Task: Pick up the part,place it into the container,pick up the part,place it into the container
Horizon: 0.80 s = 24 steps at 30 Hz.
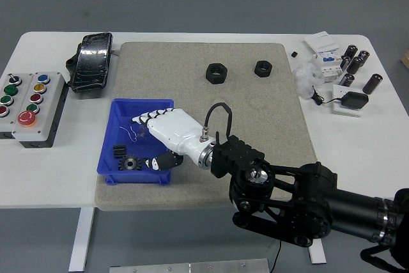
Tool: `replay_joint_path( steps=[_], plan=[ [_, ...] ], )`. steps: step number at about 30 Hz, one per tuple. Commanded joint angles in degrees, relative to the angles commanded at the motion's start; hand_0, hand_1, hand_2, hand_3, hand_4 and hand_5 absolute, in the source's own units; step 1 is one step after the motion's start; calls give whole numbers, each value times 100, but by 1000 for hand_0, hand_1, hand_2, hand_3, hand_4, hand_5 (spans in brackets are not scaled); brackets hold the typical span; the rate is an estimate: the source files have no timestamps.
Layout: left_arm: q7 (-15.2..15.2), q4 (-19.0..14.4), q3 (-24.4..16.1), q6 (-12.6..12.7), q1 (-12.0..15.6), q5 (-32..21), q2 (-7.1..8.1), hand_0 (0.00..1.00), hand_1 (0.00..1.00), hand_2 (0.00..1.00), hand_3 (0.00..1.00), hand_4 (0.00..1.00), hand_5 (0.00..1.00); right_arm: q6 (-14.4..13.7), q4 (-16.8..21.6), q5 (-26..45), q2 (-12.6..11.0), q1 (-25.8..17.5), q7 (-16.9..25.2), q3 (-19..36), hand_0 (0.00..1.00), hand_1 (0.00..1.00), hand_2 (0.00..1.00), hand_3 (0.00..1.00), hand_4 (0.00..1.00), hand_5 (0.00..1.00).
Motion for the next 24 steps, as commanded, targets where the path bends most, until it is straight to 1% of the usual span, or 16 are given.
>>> replay_joint_path(
  steps=[1, 2, 7, 8, 11, 13, 14, 16, 19, 20, 24],
  plan=[
    [0, 0, 1, 0, 0, 0, 0, 662, 612, 557, 609, 661, 298, -47, 5, 11, -14, -39, 13, 80, 789, 885, 907, 884, 822, 364],
    [0, 0, -5, 2, 0, 0, -1, 662, 612, 557, 609, 653, 295, -113, 14, 24, -41, -106, 34, 208, 748, 842, 849, 835, 811, 364],
    [-1, 0, -1, 4, 0, 0, -8, 662, 612, 557, 609, 653, 295, -523, -35, 53, -289, -575, 198, 875, 748, 842, 849, 835, 811, 364],
    [-1, 0, -1, 6, 1, 0, -11, 662, 612, 556, 609, 648, 291, -623, -86, 80, -354, -699, 257, 1045, 714, 799, 805, 783, 801, 364],
    [2, 0, 3, 9, 4, 0, -19, 662, 612, 556, 609, 648, 291, -894, -262, 246, -498, -1056, 489, 1520, 714, 799, 805, 783, 801, 364],
    [5, 0, -15, 7, 7, 0, -21, 662, 612, 556, 609, 648, 291, -1109, -385, 353, -518, -1333, 725, 1864, 714, 799, 805, 783, 801, 364],
    [3, 0, -15, 7, 7, 0, -20, 662, 612, 557, 608, 648, 291, -1206, -413, 402, -509, -1465, 835, 2032, 714, 784, 780, 729, 788, 359],
    [-8, 0, -8, 8, 5, 0, -17, 662, 612, 557, 608, 648, 291, -1403, -394, 531, -459, -1758, 1078, 2396, 714, 784, 780, 729, 788, 359],
    [-29, 0, 1, 8, 7, 0, -9, 662, 612, 557, 608, 648, 291, -1693, -175, 889, -399, -2254, 1505, 2960, 714, 784, 780, 729, 788, 359],
    [-36, 0, 9, 8, 11, 0, -4, 662, 611, 556, 608, 650, 293, -1752, -89, 1049, -412, -2426, 1671, 3138, 719, 756, 761, 701, 797, 362],
    [-63, 0, -23, 23, 35, 0, 44, 662, 611, 556, 608, 650, 293, -1867, 160, 1796, -550, -3010, 2344, 3641, 719, 756, 761, 701, 797, 362]
  ],
)
